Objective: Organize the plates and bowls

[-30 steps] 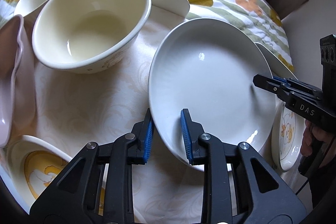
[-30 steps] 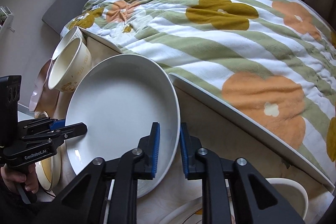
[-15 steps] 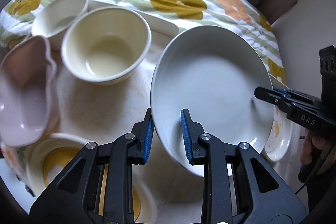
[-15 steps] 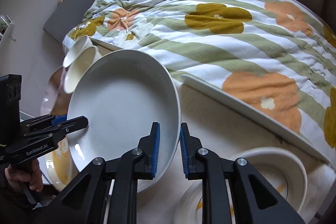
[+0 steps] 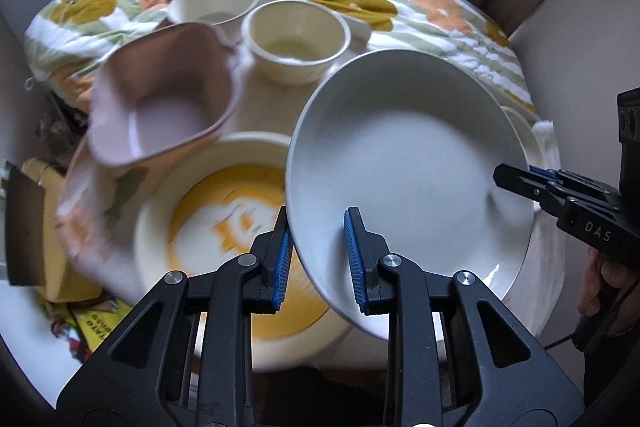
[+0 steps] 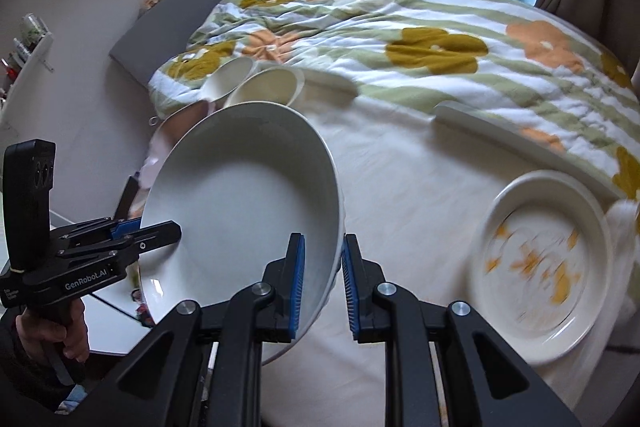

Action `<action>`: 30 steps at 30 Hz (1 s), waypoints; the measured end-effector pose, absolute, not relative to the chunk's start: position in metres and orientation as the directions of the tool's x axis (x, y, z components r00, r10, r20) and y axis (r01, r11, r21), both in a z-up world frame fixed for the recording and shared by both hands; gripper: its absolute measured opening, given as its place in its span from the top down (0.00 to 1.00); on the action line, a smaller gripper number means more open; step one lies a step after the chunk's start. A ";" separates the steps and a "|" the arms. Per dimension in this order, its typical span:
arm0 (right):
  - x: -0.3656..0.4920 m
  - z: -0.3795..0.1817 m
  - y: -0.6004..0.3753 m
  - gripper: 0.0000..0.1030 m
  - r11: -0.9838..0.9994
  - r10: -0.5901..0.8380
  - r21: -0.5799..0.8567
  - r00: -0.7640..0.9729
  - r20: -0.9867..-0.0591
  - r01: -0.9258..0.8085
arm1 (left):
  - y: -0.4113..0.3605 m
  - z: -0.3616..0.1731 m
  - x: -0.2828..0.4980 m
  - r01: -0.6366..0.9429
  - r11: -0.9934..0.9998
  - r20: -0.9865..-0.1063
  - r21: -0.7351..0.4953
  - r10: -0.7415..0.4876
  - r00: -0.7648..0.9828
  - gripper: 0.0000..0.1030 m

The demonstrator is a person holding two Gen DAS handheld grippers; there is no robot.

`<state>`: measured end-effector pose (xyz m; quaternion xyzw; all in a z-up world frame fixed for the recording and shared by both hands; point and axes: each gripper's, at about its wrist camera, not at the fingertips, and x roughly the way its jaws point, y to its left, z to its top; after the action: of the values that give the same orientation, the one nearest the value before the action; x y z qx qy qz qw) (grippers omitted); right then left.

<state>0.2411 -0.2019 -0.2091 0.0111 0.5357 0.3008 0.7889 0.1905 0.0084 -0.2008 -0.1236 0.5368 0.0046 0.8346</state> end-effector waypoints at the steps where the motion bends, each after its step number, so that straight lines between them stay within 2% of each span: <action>1: 0.237 -0.211 -0.199 0.83 0.820 0.487 0.345 0.240 -0.840 -0.456 | 0.013 -0.200 0.184 -0.138 0.971 -0.898 -0.196 -0.122 0.422 0.78; 14: 0.185 -0.243 -0.140 0.83 0.880 0.425 0.342 0.223 -0.877 -0.330 | 0.081 -0.225 0.171 -0.076 0.971 -0.909 -0.226 -0.183 0.374 0.78; 30: 0.173 -0.270 -0.114 0.83 0.941 0.308 0.257 0.244 -0.920 -0.219 | 0.087 -0.271 0.194 0.010 0.982 -0.932 -0.186 -0.180 0.316 0.78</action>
<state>0.1734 -0.1142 -0.2700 0.0376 0.5916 0.1672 0.7878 0.1937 0.0875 -0.2708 -0.0730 0.5820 -0.0589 0.8077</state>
